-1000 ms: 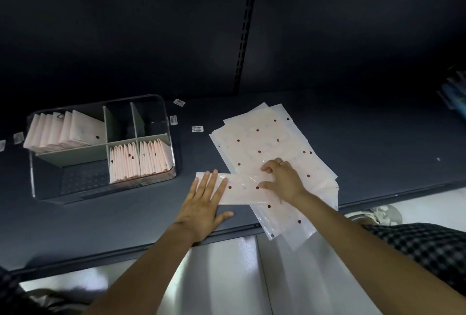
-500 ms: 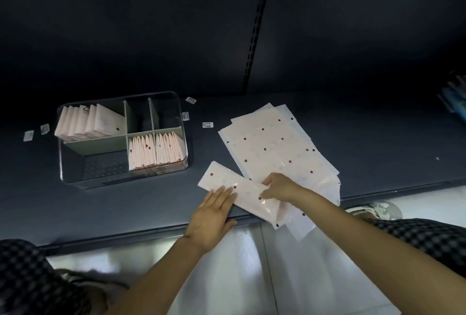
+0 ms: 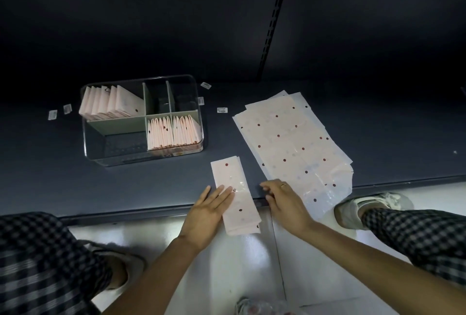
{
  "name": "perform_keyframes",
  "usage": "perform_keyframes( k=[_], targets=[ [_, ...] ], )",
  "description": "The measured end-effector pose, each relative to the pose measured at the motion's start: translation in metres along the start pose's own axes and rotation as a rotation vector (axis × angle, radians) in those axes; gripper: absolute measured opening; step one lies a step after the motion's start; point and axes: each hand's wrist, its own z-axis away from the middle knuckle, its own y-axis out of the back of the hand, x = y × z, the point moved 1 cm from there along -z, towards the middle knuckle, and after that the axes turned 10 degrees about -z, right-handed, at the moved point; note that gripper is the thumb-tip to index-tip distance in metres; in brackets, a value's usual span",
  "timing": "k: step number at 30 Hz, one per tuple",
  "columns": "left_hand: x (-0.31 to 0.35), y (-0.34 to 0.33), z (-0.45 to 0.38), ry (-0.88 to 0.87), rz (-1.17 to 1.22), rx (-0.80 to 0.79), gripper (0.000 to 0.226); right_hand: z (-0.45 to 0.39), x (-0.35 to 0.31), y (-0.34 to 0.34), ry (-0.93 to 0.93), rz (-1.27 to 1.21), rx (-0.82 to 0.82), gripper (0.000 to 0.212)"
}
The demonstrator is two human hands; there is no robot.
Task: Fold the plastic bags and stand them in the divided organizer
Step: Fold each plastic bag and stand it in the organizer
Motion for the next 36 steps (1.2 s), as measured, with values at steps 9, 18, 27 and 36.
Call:
perform_keyframes(
  k=[9,18,27,36],
  targets=[
    [-0.002,-0.015,0.002,0.059,0.355,0.010,0.052,-0.020,-0.005,-0.032,0.337,-0.118,0.066,0.023],
    [-0.002,-0.022,0.000,0.650,0.540,0.174,0.020,-0.043,-0.019,-0.033,-0.189,-0.391,0.087,0.014],
    [-0.007,-0.019,-0.010,0.832,0.569,0.071,0.019,-0.048,-0.024,-0.031,-0.368,-0.422,0.083,0.018],
    [0.001,-0.009,-0.023,0.980,0.432,-0.002,0.025,-0.058,-0.028,-0.033,-0.500,-0.366,0.074,0.013]
  ],
)
